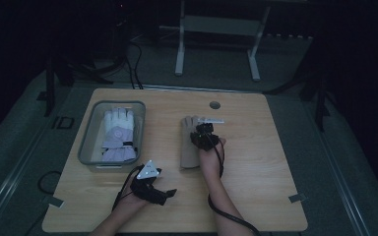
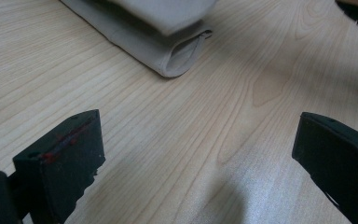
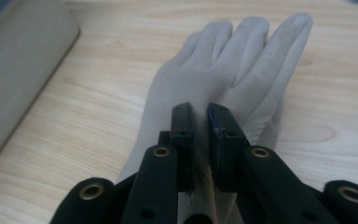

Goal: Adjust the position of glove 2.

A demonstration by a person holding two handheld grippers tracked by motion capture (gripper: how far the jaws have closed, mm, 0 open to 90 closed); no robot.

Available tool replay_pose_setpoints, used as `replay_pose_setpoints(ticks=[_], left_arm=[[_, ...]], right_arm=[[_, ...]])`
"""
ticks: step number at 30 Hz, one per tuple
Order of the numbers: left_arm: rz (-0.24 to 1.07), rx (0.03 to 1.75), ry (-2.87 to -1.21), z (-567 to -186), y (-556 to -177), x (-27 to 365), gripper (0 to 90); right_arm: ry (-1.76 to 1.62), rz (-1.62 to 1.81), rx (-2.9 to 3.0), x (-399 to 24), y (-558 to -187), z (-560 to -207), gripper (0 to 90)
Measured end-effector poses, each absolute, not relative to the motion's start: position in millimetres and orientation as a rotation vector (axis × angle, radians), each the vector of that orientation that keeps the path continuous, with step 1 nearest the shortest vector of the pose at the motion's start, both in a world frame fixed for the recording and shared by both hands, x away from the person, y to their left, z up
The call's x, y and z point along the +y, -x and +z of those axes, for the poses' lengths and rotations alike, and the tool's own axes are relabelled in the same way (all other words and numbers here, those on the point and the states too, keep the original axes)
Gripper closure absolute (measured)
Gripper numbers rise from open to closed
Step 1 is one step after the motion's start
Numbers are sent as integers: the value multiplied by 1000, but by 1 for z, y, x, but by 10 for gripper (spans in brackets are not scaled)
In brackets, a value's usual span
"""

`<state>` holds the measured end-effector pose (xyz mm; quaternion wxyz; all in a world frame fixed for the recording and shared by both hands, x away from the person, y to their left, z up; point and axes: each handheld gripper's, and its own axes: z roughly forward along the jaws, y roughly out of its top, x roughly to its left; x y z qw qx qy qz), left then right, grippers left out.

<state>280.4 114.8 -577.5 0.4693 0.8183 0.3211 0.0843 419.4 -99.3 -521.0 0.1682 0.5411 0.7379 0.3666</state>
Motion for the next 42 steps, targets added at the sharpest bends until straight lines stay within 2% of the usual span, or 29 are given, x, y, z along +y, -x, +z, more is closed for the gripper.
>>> replay_pose_setpoints(ticks=[4, 10, 17, 22, 27, 36, 39, 42], left_arm=[[209, 786, -2005, -578, -280, 115, 23], [206, 789, -2007, -578, -280, 114, 23], [203, 790, -1997, -578, -280, 115, 23], [238, 787, -2021, -577, -279, 113, 23], [286, 803, -2007, -577, -278, 113, 23], [328, 723, -1994, -574, -279, 105, 24], [331, 743, -1982, -570, -282, 104, 25], [309, 758, -2006, -564, -287, 102, 43]], right_arm=[[-1551, 1010, 2121, -99, -420, -531, 770], [-1526, 983, 2192, -101, -419, -542, 655], [-1447, 1036, 2241, -113, -414, -527, 465], [-1448, 1074, 2302, -131, -411, -520, 273], [-1440, 1155, 2341, -149, -409, -516, 175], [-1282, 1210, 2364, -173, -407, -515, 183], [-1321, 1301, 2347, -178, -408, -511, 178], [-1391, 1245, 2382, -178, -412, -505, 160]])
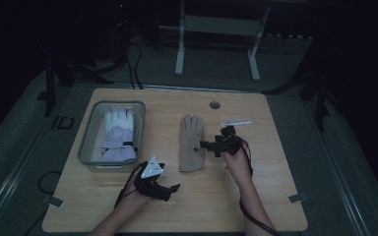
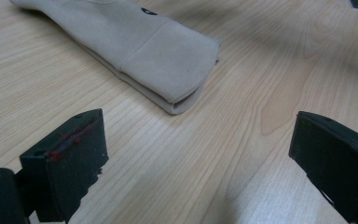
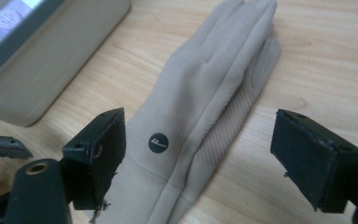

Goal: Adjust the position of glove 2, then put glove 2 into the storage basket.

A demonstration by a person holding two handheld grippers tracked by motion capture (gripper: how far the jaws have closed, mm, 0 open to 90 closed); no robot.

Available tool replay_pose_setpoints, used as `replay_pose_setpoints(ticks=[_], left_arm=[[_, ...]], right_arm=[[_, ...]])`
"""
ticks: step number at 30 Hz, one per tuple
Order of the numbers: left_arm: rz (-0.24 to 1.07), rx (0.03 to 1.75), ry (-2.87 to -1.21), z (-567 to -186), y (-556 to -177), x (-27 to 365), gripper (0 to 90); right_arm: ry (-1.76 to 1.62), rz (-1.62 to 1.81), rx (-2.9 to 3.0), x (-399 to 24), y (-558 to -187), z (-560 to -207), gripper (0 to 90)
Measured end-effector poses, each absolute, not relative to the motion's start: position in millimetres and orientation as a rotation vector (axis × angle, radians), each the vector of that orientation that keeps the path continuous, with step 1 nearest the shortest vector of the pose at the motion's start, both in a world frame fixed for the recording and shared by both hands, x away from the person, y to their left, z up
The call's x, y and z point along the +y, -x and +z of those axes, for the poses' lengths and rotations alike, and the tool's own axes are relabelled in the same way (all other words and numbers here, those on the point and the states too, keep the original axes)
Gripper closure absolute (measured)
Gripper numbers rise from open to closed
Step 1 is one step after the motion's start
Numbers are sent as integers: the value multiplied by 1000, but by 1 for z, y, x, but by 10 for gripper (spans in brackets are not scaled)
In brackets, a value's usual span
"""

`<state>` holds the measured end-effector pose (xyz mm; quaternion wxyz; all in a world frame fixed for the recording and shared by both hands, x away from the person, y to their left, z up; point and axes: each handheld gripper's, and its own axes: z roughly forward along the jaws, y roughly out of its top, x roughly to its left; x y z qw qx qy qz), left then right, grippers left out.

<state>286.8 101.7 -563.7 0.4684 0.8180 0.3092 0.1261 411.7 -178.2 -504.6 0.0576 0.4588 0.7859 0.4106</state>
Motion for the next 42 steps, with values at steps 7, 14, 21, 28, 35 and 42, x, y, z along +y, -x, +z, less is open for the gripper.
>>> replay_pose_setpoints(ticks=[7, 14, 21, 28, 35, 42], left_arm=[[366, 647, -2133, -555, -295, 81, 65], [472, 574, -2133, -545, -306, 61, 214], [510, 490, -2240, -544, -315, 39, 220], [502, 470, -2346, -552, -329, 24, 257], [508, 487, -2408, -558, -338, 21, 504], [539, 516, -2410, -558, -341, 17, 706]], right_arm=[[-1365, 1210, 2409, -164, -427, -499, 139], [-1353, 1124, 2411, -147, -454, -501, 217], [-1442, 1065, 2438, -137, -483, -520, 235], [-1491, 1010, 2469, -128, -496, -532, 259], [-1531, 995, 2502, -128, -499, -537, 453], [-1577, 1012, 2486, -131, -499, -538, 603]])
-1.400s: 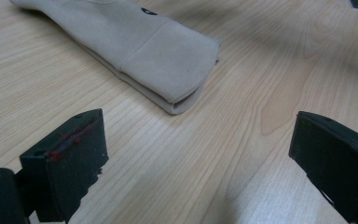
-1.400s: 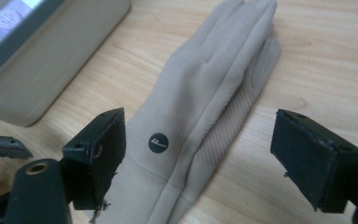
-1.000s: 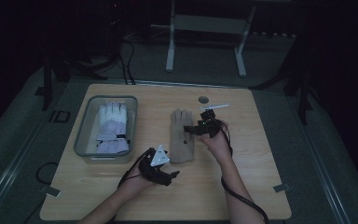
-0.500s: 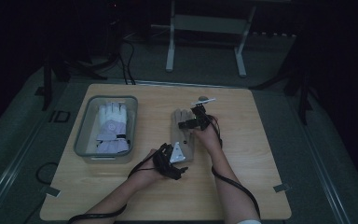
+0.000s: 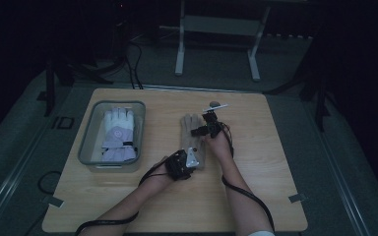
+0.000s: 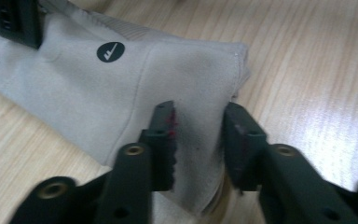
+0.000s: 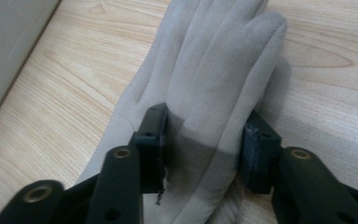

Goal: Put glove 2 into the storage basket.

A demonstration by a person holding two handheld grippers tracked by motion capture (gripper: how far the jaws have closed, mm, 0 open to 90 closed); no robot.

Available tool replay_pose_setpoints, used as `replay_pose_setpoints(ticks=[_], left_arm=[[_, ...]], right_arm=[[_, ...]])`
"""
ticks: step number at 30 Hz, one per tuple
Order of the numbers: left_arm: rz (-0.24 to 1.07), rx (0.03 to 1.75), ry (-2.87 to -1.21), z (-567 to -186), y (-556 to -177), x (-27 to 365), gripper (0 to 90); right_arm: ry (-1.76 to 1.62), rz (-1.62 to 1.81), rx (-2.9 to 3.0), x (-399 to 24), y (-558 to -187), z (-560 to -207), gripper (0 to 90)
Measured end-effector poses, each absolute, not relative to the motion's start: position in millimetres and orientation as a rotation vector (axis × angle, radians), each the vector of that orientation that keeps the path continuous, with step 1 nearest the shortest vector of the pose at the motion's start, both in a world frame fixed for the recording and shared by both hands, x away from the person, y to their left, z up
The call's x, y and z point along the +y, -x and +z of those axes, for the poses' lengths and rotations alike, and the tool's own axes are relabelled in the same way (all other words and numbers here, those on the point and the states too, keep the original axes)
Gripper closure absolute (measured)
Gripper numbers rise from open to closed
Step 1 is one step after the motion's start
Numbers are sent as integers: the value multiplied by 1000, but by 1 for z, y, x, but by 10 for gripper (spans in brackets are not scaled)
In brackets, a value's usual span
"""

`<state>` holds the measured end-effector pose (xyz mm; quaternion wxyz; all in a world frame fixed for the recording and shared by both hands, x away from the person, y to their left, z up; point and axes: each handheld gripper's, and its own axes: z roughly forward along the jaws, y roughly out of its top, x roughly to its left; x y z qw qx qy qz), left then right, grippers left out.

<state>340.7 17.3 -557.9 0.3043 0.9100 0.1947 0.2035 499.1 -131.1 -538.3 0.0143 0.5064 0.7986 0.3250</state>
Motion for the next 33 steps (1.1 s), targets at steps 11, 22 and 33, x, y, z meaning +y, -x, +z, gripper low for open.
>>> replay_pose_setpoints(ticks=[11, 22, 33], left_arm=[[578, 484, -2417, -554, -329, 18, 829], [650, 447, -2415, -519, -316, 30, 833], [729, 451, -2401, -491, -309, 45, 833]], right_arm=[[-1563, 1042, 2473, -131, -496, -532, 740], [-1511, 1141, 2479, -122, -490, -506, 754], [-1420, 1263, 2469, -106, -484, -465, 760]])
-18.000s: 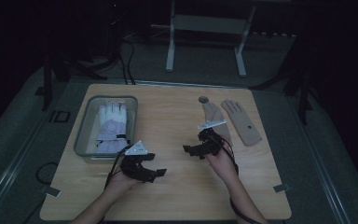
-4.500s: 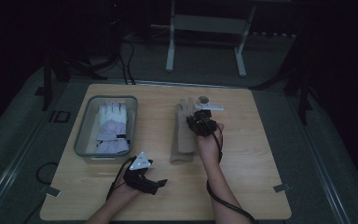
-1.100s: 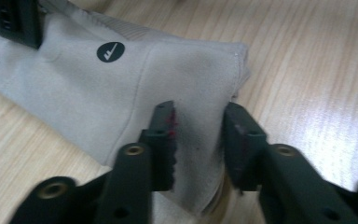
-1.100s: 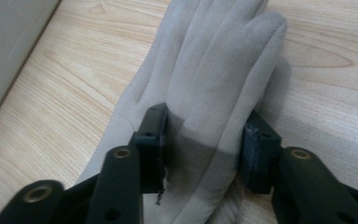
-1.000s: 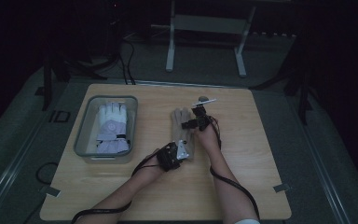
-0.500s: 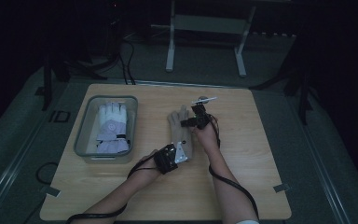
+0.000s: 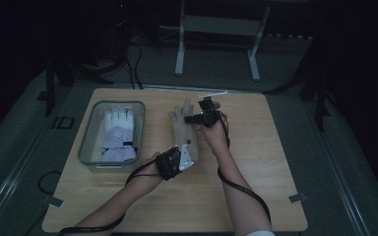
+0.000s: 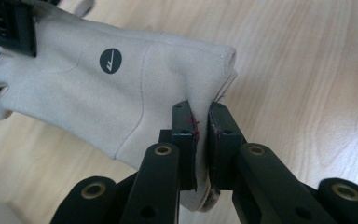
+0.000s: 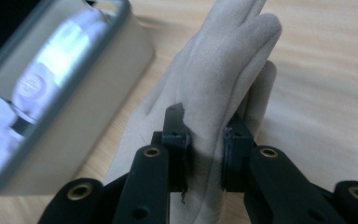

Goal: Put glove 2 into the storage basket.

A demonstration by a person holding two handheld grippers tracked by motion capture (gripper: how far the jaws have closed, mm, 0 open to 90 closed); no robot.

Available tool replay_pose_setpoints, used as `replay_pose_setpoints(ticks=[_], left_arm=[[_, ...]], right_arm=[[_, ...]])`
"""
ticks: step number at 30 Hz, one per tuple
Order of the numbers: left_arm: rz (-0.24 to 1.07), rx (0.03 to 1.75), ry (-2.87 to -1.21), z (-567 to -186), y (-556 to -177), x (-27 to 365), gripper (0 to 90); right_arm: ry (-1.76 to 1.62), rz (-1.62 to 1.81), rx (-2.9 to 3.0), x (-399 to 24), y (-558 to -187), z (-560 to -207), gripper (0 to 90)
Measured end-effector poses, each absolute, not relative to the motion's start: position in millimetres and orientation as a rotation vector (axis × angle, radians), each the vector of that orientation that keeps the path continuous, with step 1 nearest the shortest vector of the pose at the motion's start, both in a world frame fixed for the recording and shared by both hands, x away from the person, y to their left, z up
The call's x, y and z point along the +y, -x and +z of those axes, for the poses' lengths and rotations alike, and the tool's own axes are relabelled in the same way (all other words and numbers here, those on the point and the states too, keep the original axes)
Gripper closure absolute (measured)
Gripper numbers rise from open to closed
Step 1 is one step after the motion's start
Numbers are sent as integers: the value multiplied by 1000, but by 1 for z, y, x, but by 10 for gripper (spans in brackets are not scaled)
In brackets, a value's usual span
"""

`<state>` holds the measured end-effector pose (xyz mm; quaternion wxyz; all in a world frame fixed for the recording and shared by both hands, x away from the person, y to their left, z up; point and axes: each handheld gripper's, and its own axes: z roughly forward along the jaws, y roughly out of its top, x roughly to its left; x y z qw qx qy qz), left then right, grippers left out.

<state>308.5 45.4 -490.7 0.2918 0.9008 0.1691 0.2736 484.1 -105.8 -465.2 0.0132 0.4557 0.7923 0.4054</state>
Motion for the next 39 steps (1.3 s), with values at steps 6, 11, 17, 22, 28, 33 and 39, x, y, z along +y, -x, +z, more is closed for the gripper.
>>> replay_pose_setpoints(ticks=[6, 11, 17, 22, 28, 33, 39], left_arm=[[779, 466, -2389, -471, -304, 64, 833], [801, 500, -2385, -461, -298, 85, 833], [823, 539, -2399, -457, -295, 111, 833], [844, 585, -2393, -455, -291, 131, 832], [866, 655, -2387, -453, -286, 163, 832], [858, 705, -2383, -455, -284, 184, 832], [863, 773, -2391, -464, -280, 207, 832]], right_arm=[[-1379, 1333, 2469, -90, -484, -444, 759], [-1315, 1341, 2497, -68, -482, -432, 759], [-1265, 1353, 2529, -38, -482, -426, 760], [-1212, 1368, 2559, -8, -482, -418, 759], [-1148, 1341, 2594, 28, -482, -416, 759], [-1127, 1305, 2624, 49, -484, -422, 759], [-1081, 1285, 2687, 87, -488, -434, 759]])
